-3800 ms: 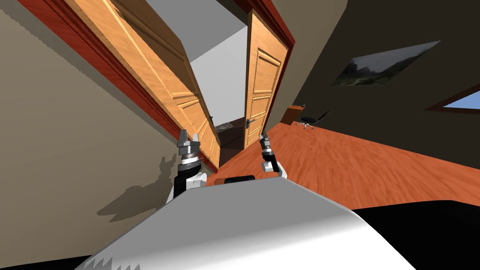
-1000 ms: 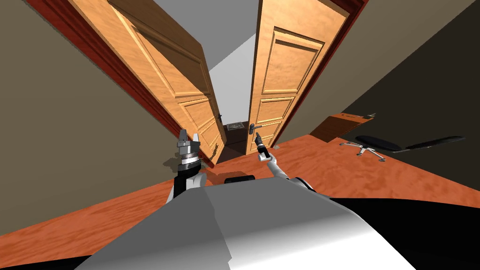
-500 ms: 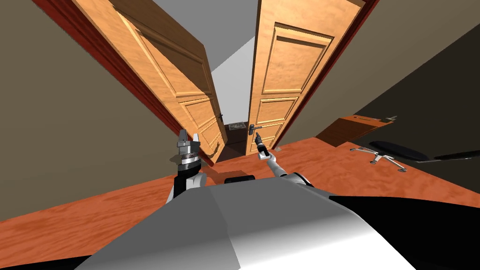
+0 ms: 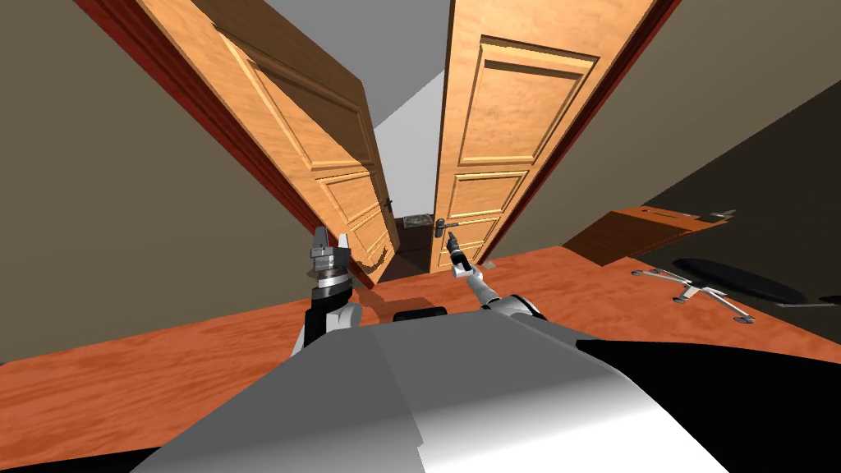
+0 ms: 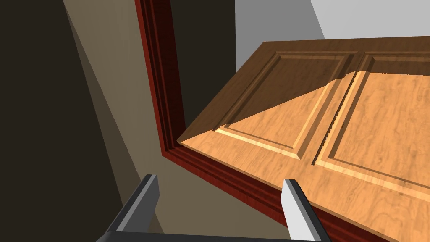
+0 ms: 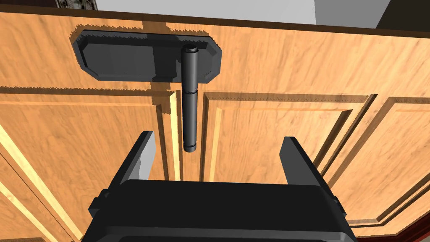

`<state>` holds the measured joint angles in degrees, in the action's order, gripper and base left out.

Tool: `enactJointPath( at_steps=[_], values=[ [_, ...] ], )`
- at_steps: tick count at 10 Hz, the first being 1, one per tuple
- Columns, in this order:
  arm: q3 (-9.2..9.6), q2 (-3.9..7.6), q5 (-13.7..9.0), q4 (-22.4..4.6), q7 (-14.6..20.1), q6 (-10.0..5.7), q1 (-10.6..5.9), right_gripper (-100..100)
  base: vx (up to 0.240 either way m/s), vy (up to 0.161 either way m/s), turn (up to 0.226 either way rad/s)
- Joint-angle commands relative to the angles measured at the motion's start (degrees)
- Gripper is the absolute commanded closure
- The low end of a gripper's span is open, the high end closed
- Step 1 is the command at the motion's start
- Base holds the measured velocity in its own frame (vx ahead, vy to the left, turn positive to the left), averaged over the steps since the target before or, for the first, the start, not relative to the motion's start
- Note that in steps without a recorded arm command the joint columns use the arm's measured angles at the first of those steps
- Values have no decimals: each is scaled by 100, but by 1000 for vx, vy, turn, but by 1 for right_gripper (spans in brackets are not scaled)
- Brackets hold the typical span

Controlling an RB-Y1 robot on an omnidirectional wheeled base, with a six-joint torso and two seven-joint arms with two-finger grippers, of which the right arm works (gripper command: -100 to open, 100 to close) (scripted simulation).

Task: Push the door open

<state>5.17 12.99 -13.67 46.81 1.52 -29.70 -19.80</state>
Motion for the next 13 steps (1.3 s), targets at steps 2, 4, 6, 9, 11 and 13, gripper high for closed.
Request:
enactJointPath(
  at_steps=[2,4,6,9,11,13],
  values=[
    [10,47,-64,-295,52,17,-188,-100,-16,-100,97],
    [16,70,-105,-489,78,27,-311,-100,-7,-107,98],
    [23,101,-161,-757,114,41,-480,-100,-10,-127,129],
    [34,147,-245,-1156,168,62,-732,-100,-16,-128,102],
    [41,151,-250,-1232,180,38,-773,-100,-17,-102,63],
    [20,155,-259,-1262,177,28,-782,-100,143,-3,20]
  ],
)
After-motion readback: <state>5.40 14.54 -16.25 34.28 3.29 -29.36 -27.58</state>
